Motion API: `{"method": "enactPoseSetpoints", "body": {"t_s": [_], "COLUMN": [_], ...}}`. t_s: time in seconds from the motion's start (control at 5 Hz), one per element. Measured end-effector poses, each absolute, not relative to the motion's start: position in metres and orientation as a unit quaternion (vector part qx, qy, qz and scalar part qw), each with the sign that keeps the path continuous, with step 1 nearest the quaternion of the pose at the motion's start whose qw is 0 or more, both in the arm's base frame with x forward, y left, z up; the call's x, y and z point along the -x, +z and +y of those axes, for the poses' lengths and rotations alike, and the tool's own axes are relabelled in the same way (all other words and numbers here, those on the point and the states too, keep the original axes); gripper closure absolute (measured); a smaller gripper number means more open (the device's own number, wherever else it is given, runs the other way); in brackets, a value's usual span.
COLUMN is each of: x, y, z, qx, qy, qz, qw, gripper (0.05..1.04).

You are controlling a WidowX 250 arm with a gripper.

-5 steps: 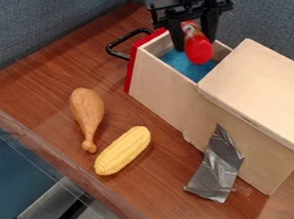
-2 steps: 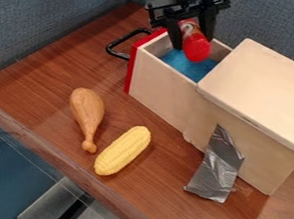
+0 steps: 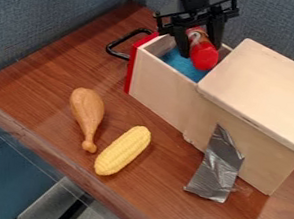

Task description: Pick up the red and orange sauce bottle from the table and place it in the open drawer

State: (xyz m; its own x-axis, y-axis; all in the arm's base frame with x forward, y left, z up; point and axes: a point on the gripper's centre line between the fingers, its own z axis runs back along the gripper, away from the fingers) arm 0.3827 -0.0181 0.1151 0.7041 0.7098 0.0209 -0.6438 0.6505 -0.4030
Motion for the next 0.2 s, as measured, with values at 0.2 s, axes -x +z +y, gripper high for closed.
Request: {"method": "enactPoseSetpoints", "body": {"t_s": [0.2], "x": [-0.3792], "y": [0.1105], "z": [-0.0181], "qx": [0.183], "qy": [0.373], "qz": [-0.083], "qw": [0.906], "gripper": [0.407]}}
